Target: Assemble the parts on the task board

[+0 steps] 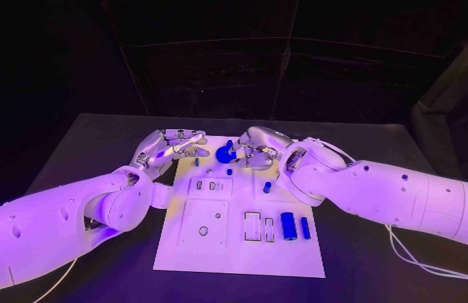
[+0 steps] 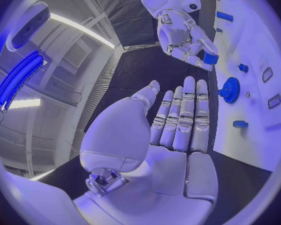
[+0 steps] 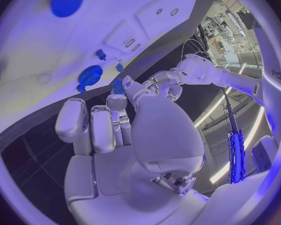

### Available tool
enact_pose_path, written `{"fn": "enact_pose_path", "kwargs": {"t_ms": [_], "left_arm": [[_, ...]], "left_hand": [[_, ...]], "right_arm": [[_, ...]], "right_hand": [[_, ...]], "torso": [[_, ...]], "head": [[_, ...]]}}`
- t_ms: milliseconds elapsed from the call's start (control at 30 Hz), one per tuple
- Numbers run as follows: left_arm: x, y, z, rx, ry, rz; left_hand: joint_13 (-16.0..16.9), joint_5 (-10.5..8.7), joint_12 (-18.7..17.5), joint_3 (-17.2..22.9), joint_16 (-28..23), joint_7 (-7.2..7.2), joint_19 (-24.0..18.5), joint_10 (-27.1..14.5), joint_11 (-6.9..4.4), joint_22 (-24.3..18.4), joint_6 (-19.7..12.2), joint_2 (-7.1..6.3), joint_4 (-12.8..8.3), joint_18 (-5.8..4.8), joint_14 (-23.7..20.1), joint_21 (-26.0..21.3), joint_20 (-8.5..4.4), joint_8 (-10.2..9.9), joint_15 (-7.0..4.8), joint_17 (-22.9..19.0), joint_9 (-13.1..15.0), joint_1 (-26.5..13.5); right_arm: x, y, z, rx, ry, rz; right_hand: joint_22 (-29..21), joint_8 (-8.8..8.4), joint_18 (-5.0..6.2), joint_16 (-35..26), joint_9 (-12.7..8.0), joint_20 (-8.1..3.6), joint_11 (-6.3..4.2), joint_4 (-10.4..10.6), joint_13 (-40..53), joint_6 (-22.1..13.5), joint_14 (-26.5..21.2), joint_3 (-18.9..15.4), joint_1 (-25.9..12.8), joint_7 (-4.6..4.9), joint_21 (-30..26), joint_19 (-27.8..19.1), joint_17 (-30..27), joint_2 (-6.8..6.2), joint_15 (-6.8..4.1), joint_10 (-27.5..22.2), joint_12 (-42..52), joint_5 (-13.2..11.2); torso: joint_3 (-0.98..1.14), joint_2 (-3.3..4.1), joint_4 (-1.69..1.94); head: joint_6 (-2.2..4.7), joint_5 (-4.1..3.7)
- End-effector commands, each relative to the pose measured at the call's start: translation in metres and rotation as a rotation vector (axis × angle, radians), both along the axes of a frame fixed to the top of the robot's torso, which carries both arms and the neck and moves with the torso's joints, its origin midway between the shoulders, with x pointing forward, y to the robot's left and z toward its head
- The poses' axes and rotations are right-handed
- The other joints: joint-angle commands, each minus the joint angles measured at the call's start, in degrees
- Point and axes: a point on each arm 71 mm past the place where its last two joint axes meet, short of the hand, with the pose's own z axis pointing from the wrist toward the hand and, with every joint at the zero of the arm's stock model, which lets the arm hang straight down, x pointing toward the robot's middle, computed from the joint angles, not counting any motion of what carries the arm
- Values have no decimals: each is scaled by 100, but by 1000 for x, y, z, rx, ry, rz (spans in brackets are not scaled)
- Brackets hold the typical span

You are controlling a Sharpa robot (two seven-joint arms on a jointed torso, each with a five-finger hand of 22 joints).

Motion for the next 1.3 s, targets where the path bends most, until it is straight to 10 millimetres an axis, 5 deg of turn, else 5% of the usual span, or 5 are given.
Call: {"fn": "enact_pose_path", "kwargs": {"t_ms": [33,167,567,1300], "left_arm": [[2,1,2,-7,-3,1],[3,3,4,-7,-7,9],[4,3,5,-8,-13,14],[6,3,4,-10,-10,12]], "left_hand": [[-8,3,-27,24,-29,6,56,-7,-5,-7,-8,59,-4,73,5,-34,4,-30,37,7,-1,-4],[-8,3,-27,24,-29,6,56,-7,-5,-7,-8,59,-4,73,5,-34,4,-30,37,7,-1,-4],[-7,3,-25,40,-34,3,58,0,-7,-9,-2,61,-11,74,8,-37,4,-28,35,12,0,-9],[-7,4,-24,52,-42,1,58,5,-9,-12,3,60,-17,73,4,-41,4,-28,36,15,1,-13]], "right_arm": [[0,9,-5,-74,4,7],[-1,23,-12,-98,7,29],[-15,47,-38,-166,20,85],[-17,49,-48,-224,22,90]], "right_hand": [[-7,23,-62,-32,11,-11,-13,-5,-14,69,222,58,-49,-21,17,32,-12,8,-40,-36,-36,6],[-13,20,-61,-41,10,-12,-12,-18,-23,66,219,89,-59,-19,15,30,-22,2,-40,-42,-48,31],[-17,19,-60,-41,10,-12,-10,-25,-25,65,219,107,-74,-17,13,30,-18,-8,-39,-43,-53,49],[-58,14,-53,-59,9,-11,-5,-63,-57,58,217,154,-147,-10,-5,12,-35,-96,-36,-65,-94,82]], "torso": [[-20,8,31],[6,11,4],[16,7,9],[20,8,1]], "head": [[-28,32],[-54,114],[-116,205],[-176,225]]}}
